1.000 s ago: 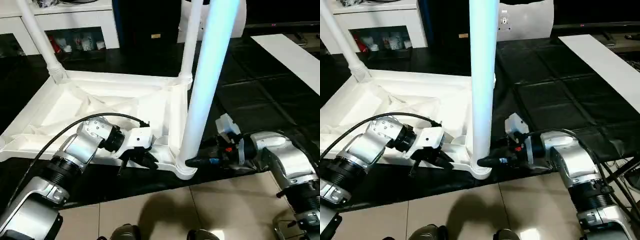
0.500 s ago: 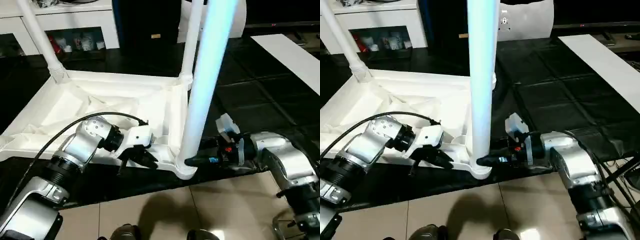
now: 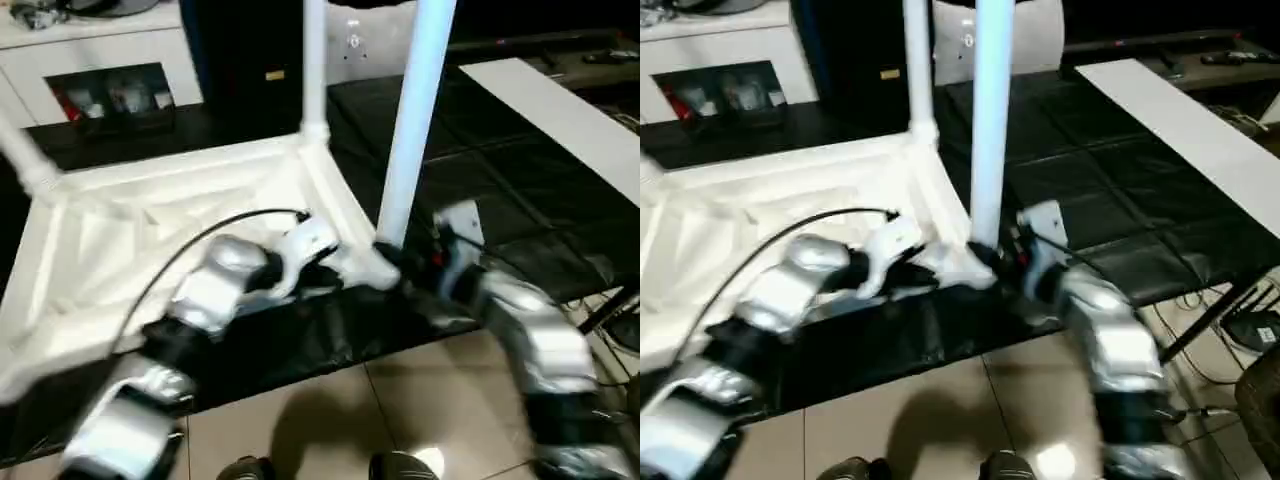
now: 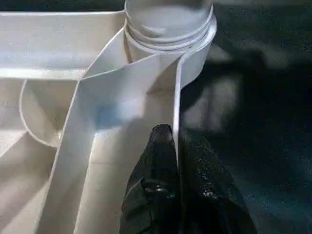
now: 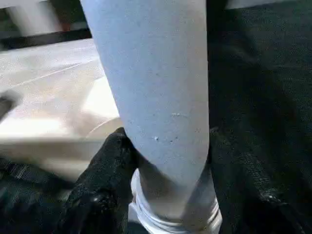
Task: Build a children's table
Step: Rotate leg to tighten
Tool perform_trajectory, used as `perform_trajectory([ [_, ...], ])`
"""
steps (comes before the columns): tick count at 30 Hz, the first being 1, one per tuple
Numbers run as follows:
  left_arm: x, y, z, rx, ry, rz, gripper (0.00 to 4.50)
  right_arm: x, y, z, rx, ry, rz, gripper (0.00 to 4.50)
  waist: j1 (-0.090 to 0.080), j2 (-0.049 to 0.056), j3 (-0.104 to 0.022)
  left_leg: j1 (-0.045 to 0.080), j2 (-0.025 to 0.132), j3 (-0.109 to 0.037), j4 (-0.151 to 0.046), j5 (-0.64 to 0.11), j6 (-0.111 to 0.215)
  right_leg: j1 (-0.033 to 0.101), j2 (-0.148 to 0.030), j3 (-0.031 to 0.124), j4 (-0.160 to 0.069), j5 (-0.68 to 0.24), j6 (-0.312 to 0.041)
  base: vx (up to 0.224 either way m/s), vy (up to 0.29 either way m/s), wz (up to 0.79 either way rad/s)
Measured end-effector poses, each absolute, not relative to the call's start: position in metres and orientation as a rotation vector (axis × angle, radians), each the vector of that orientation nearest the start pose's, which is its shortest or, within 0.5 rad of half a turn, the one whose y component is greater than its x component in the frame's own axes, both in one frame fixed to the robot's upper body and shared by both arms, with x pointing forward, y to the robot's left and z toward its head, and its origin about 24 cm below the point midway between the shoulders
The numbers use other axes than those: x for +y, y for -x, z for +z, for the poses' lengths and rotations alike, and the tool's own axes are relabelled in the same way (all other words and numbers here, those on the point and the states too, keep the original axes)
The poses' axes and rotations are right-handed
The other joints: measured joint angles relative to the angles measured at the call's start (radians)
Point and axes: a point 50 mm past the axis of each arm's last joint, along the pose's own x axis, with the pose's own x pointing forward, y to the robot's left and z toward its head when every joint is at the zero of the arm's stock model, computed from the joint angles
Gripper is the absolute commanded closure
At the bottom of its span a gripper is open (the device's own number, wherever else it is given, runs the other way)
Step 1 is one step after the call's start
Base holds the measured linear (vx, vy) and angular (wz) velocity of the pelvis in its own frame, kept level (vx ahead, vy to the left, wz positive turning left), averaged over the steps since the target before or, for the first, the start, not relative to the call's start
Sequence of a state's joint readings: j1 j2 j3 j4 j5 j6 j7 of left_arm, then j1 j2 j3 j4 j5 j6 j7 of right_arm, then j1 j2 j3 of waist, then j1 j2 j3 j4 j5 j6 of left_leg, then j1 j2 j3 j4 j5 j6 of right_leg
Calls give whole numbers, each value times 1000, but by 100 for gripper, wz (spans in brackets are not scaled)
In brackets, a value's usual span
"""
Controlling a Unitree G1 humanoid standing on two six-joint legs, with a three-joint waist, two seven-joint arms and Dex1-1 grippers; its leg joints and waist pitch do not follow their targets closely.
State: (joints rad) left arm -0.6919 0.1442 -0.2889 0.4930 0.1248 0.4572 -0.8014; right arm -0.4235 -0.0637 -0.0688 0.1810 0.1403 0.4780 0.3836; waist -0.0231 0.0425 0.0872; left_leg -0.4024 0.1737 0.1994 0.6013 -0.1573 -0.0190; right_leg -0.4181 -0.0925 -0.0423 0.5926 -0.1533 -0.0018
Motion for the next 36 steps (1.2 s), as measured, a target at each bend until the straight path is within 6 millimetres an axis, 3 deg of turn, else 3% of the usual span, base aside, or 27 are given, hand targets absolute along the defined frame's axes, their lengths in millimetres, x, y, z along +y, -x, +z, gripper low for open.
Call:
perform_trajectory([
  [1, 63, -339, 73, 443, -397, -982, 450, -122, -326, 76, 230, -136, 409, 257, -2, 0, 0, 0, 0, 0, 0, 0, 0, 0, 0, 0, -1, 0, 0, 0, 0, 0],
  [2, 60, -340, 73, 437, -398, -968, 450, -121, -328, 76, 226, -157, 382, 201, -3, 0, 0, -1, 0, 0, 0, 0, 0, 0, 0, 0, -2, 0, 0, 0, 0, 0],
  [8, 57, -339, 75, 422, -402, -973, 450, -120, -327, 77, 197, -189, 376, 157, 2, 0, 0, -2, -1, 0, -5, -1, 1, 0, 0, -1, -8, 5, -6, 0, 0, 0],
  [20, 93, -331, 75, 388, -505, -1151, 450, -158, -301, 71, 217, -34, 760, 48, 28, 0, 0, -1, 1, -1, -10, -1, 1, 1, 1, -4, -7, 5, -6, 0, 0, 0],
  [26, 115, -320, 74, 395, -529, -1335, 450, -176, -292, 83, 235, 116, 1025, 48, 41, 0, 0, -1, 0, 0, -8, -1, 1, 3, 0, -3, -8, 5, -6, 0, 0, 0],
  [29, 120, -317, 74, 403, -544, -1378, 450, -176, -291, 88, 223, 123, 1087, 48, 57, 0, 0, 1, 1, 0, -8, -1, 1, 4, 0, -3, -7, 5, -6, 0, 0, 0],
  [34, 127, -310, 76, 415, -602, -1518, 450, -172, -284, 82, 305, 165, 1300, 75, 68, 0, 0, 0, 1, 1, -6, -1, 1, 5, 0, -3, -6, 5, -7, 0, 0, 0],
  [36, 129, -308, 76, 422, -614, -1545, 450, -171, -284, 83, 309, 168, 1326, 106, 77, 0, 0, 0, 1, 1, -6, -1, 1, 5, 0, -3, -5, 5, -7, 0, 0, 0],
])
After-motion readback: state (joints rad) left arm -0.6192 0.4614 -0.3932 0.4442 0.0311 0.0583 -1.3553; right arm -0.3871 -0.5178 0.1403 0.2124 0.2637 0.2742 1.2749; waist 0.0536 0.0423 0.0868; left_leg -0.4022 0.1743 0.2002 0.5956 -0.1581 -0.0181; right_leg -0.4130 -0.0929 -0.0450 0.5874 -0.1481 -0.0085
